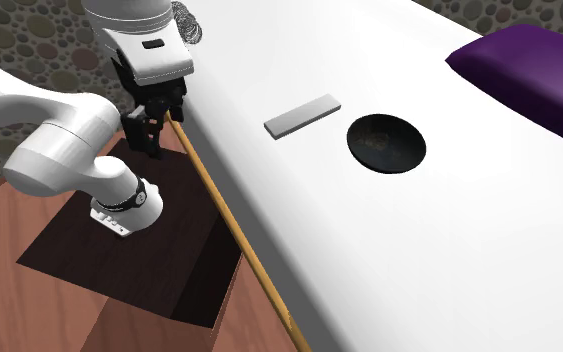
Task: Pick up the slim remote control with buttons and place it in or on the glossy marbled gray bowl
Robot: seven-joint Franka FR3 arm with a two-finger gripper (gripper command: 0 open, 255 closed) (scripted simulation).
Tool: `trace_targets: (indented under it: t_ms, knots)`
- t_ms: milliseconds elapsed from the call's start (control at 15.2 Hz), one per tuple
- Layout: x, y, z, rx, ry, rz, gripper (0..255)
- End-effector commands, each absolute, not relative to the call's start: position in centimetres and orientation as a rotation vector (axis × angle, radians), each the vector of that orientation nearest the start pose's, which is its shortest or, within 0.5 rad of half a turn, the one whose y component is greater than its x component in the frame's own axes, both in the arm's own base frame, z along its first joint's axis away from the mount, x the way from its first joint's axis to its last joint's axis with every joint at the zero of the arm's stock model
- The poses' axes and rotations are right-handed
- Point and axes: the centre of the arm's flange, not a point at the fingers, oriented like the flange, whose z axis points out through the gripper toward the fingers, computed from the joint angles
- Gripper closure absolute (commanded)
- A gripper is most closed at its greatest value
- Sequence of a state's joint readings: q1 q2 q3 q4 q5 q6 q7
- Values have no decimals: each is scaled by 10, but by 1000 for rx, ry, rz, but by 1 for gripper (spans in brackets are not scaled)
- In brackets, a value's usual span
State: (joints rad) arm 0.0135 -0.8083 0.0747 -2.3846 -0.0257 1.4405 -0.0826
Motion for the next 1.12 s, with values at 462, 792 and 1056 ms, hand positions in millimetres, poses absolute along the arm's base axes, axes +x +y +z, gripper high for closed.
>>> trace_targets:
  t_ms: [462,792,1056]
  knots:
    - [342,86,543,-3166,-464,157,0]
    - [378,132,524,-3128,-629,111,0]
    - [403,172,510,-3090,-759,74,0]
